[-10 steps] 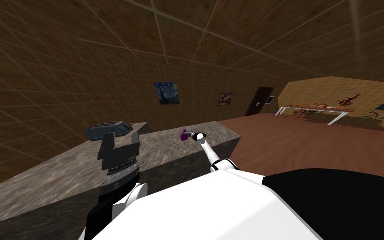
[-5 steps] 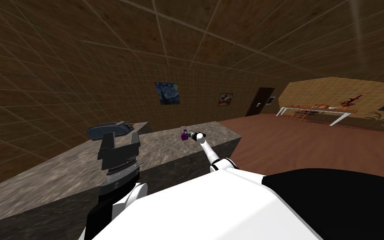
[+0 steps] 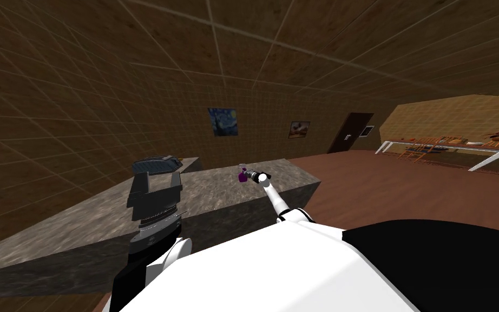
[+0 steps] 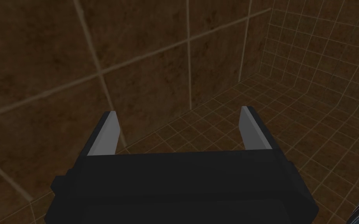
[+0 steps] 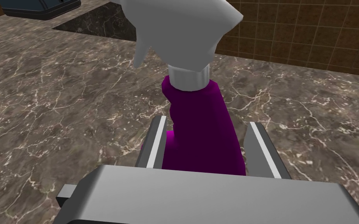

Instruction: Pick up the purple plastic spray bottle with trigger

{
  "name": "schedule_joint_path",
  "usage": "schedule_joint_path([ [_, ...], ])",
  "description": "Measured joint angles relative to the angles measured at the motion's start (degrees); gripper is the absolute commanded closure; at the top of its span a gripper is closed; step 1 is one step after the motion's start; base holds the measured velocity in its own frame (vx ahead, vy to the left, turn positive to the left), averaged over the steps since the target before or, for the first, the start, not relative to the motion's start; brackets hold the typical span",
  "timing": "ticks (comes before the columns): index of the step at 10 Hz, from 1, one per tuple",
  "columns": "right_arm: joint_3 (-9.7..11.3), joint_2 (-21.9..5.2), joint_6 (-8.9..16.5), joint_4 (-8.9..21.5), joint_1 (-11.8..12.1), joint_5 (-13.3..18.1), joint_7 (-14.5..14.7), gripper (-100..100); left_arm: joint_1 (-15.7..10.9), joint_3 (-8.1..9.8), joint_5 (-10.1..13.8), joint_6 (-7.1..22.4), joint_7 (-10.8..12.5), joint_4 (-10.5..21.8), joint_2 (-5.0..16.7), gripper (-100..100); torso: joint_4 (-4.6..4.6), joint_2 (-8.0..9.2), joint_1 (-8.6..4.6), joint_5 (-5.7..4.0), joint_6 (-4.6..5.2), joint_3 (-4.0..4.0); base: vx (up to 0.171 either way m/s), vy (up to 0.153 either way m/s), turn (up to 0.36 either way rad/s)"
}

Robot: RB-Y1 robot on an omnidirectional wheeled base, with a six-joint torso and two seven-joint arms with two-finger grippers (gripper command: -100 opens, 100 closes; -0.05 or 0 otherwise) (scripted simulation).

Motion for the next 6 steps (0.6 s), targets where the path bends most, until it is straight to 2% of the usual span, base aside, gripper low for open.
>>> schedule_joint_path([
  [1,0.00,-0.67,-0.56,-0.74,0.79,0.32,-1.22,100,0.01,0.00,0.00,0.00,0.00,0.00,0.00,0,-0.06,-0.04,-0.01,-0.01,0.07,-0.05,-0.009,-0.006,-0.015],
  [4,0.01,-2.57,-1.17,-3.89,3.65,1.68,-4.98,100,0.01,0.01,0.00,0.00,0.00,0.00,0.00,0,-0.21,-0.13,-0.04,-0.03,0.13,-0.17,-0.007,-0.002,0.204],
  [6,-0.01,-3.94,-1.90,-6.82,6.00,4.24,-8.67,100,0.01,0.01,0.00,0.00,0.00,0.00,0.00,0,-0.27,-0.19,-0.05,-0.06,0.11,-0.23,-0.012,-0.006,0.187],
])
